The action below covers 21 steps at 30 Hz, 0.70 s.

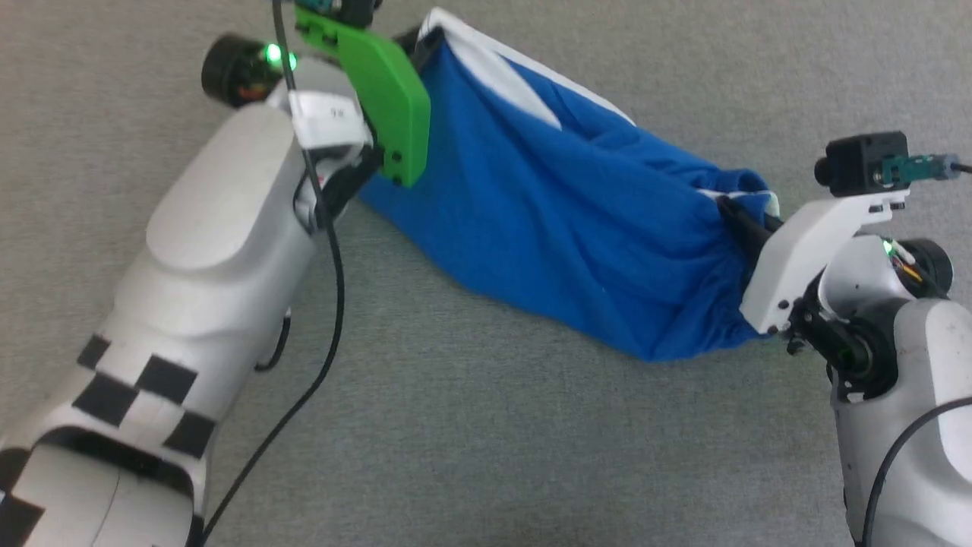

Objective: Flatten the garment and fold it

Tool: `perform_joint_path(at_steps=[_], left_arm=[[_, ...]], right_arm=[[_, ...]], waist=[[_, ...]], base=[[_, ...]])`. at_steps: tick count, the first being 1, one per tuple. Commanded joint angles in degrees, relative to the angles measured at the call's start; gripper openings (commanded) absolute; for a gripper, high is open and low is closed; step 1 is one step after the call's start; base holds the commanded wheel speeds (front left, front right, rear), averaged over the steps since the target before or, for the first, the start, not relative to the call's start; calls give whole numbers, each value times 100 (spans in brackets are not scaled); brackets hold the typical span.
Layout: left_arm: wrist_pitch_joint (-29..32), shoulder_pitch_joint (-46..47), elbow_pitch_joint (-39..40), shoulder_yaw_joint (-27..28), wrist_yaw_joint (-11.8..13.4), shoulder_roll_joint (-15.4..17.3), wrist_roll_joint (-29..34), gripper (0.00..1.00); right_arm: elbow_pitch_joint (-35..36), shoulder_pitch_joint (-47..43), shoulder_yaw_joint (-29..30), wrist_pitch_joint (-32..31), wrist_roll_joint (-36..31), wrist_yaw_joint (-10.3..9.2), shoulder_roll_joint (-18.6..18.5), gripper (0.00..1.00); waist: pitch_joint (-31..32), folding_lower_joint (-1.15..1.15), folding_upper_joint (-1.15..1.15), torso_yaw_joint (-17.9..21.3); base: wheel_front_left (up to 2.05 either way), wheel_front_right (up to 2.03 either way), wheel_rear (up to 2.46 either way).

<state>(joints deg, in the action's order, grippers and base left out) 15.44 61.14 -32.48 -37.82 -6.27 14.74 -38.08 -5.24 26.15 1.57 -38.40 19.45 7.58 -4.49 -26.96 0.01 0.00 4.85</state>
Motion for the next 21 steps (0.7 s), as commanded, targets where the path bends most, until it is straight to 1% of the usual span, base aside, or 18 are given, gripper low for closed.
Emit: perform_joint_path(at_steps=[1, 5, 10, 16, 17, 18, 19, 20, 21], left_arm=[[-56, 202, -80, -20, -44, -51, 28, 0], [-80, 485, -387, -136, -74, -121, 73, 0], [110, 661, -886, -366, -93, -106, 165, 0], [162, 786, -1320, -444, -98, -169, 152, 0], [137, 791, -1364, -448, -99, -182, 145, 7], [127, 783, -1421, -459, -101, -202, 126, 75], [91, 775, -1469, -438, -102, -235, 80, 100], [74, 774, -1506, -437, -103, -256, 58, 100], [22, 774, -1545, -430, -104, -281, 36, 100]], right_arm=[[-41, 124, 24, 75, -49, -9, 37, 0], [-153, 240, 64, 183, -59, -9, 88, 0], [-309, 322, 1, 263, -47, -9, 126, 0], [-446, 371, -100, 351, -13, -9, 148, 0], [-469, 371, -102, 359, -12, -9, 149, 0], [-499, 365, -97, 367, -16, -9, 151, 0], [-524, 357, -69, 380, -21, -9, 152, 7], [-540, 345, -50, 380, -27, -9, 153, 28], [-542, 325, -23, 398, -44, -9, 153, 100]], waist=[[-260, -1, 0, 216], [-370, -1, 0, 339], [-471, -1, 0, 526], [-517, -1, 0, 604], [-503, -1, 0, 599], [-471, -1, 0, 585], [-428, -1, 0, 560], [-393, -1, 0, 539], [-331, -1, 0, 505]], base=[[0, 0, 0], [0, 0, 0], [0, 0, 0], [0, 0, 0], [0, 0, 0], [0, 0, 0], [0, 0, 0], [0, 0, 0], [0, 0, 0]])
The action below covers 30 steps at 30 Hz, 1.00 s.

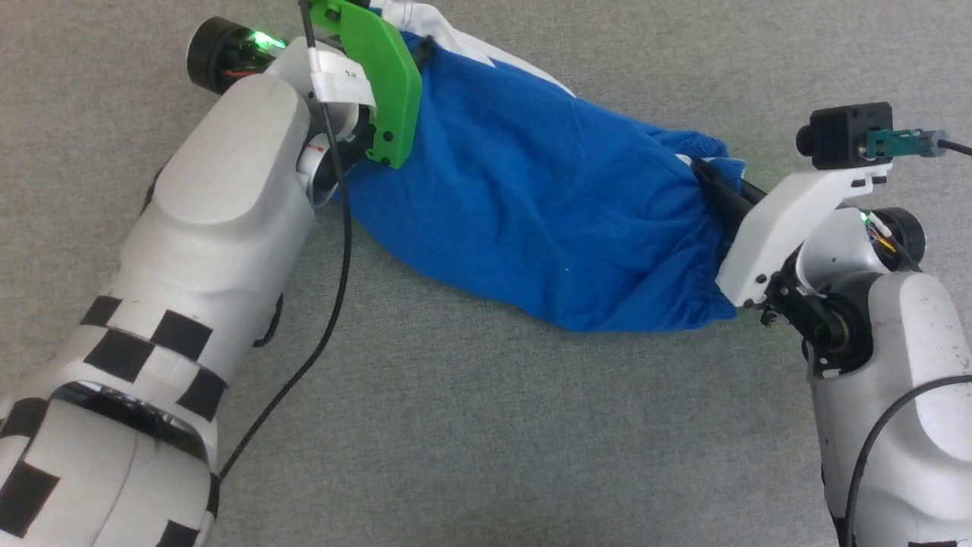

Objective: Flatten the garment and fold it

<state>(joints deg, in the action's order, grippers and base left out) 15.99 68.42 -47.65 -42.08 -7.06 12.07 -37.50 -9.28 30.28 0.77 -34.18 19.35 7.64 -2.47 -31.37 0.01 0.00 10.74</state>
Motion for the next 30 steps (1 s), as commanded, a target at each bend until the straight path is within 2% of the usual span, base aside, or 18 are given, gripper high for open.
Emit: perform_joint_path(at_steps=[1, 7, 14, 23, 30], left_arm=[[-78, 44, -58, 8, -26, -34, -45, 100], [-412, -9, -199, 97, -33, -153, -238, 100], [-1309, -246, -52, 264, -40, -151, -546, 100], [-2743, -1185, 484, 291, -19, 437, -530, 100], [-3090, -2367, 1330, 693, 368, 812, -357, 100]], right_arm=[[-138, -110, 86, -15, -42, -15, -48, 100], [-46, -343, 337, 33, -76, -15, -96, 100], [284, -794, 609, 401, 11, -15, -215, 100], [511, -1533, 853, 785, 113, -15, -213, 100], [681, -2144, 1115, 776, 159, -15, -146, 100]], waist=[[162, -1, 0, -110], [701, -1, 0, -342], [1457, -1, 0, -658], [2011, -1, 0, -927], [2338, -1, 0, -1058]], base=[[0, 0, 0], [0, 0, 0], [0, 0, 0], [0, 0, 0], [0, 0, 0]])
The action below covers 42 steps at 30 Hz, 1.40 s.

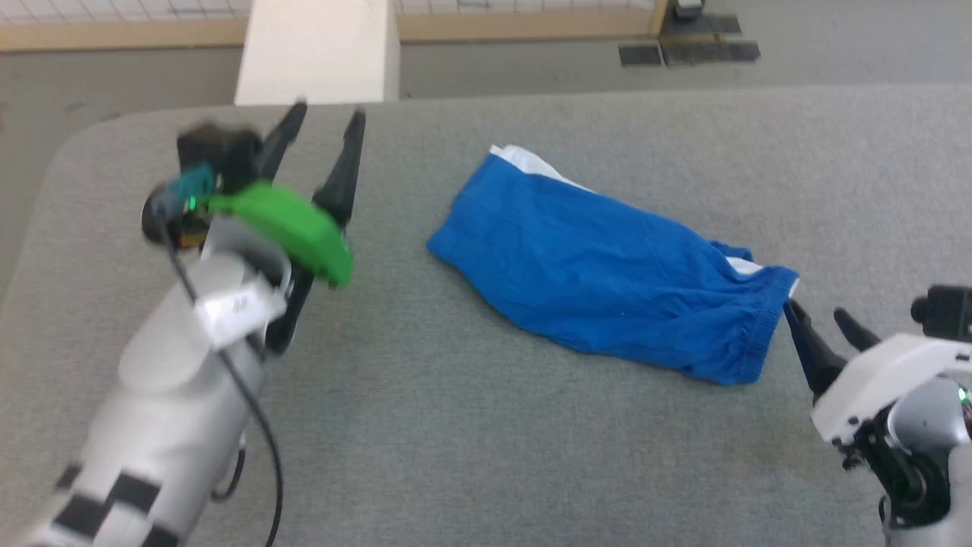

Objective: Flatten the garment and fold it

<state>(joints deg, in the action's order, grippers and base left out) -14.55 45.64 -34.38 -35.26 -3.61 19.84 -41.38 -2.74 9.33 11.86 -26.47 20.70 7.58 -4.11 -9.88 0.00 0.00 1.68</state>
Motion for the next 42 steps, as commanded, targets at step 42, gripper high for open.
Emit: perform_joint_path(at_steps=[42], left_arm=[[-44, -2642, 2422, 1767, 383, -66, 1052, 100]], right_arm=[[-1229, 1308, 68, -2094, -1519, -9, -81, 100]], waist=[[-758, 0, 0, -616]], base=[[0, 0, 0]])
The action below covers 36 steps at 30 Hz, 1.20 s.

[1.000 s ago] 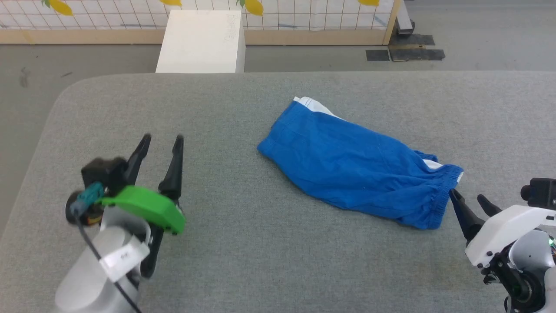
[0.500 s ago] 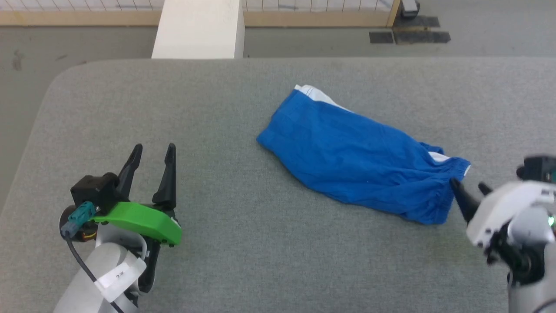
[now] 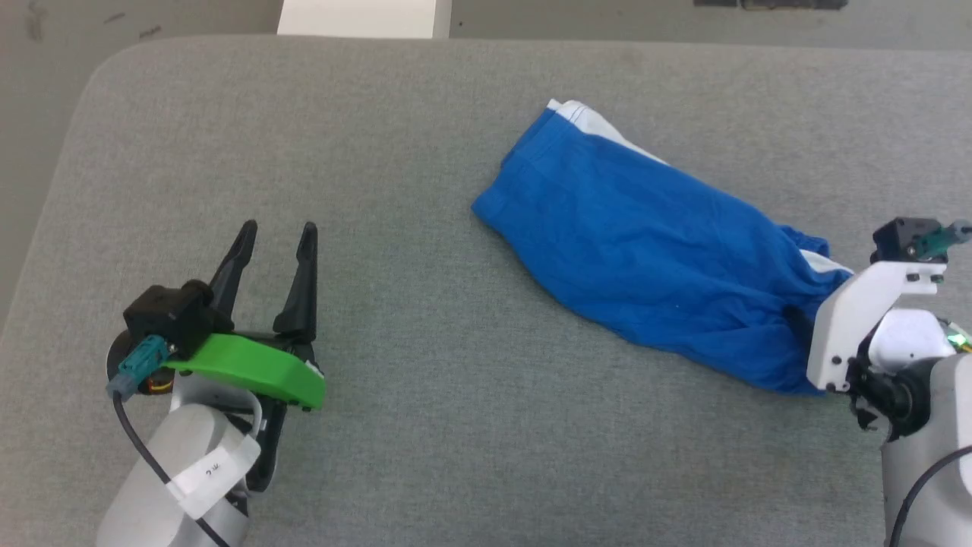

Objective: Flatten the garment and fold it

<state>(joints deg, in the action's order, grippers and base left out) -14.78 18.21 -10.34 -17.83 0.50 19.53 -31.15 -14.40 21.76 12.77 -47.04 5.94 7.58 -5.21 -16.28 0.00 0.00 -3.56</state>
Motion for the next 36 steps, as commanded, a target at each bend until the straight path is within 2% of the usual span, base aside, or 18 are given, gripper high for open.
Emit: perform_joint_path(at_steps=[1, 7, 8, 9, 10, 26, 31, 36], left_arm=[[-21, 111, 14, 38, -42, -49, 45, 100], [-21, 141, -25, 128, -147, -146, 139, 100], [-21, 136, -36, 144, -162, -162, 158, 100], [-21, 133, -45, 160, -176, -177, 178, 100], [-21, 131, -52, 173, -187, -190, 195, 100], [-22, 17, -174, 393, -338, -410, 393, 100], [-22, -15, -192, 437, -371, -468, 433, 100], [-22, -26, -195, 464, -403, -503, 449, 100]], right_arm=[[-96, 75, -29, -46, -61, -9, 46, 100], [-377, 59, -229, -151, -89, -9, 113, 100], [-411, 45, -284, -205, -77, -9, 117, 61], [-424, 42, -317, -226, -67, -9, 112, 4], [-430, 38, -339, -246, -67, -9, 100, 0], [-15, 31, -379, -194, 194, -9, -282, 0], [226, -120, -49, -332, 253, -9, -671, 0], [415, -238, 535, -502, 164, -9, -873, 0]], waist=[[-143, 0, 0, -104], [-224, 0, 0, -150], [-226, 0, 0, -152], [-228, 0, 0, -153], [-231, 0, 0, -155], [63, 0, 0, -105], [141, 0, 0, -82], [135, 0, 0, -87]], base=[[0, 0, 0], [0, 0, 0], [0, 0, 0], [0, 0, 0], [0, 0, 0], [0, 0, 0], [0, 0, 0], [0, 0, 0]])
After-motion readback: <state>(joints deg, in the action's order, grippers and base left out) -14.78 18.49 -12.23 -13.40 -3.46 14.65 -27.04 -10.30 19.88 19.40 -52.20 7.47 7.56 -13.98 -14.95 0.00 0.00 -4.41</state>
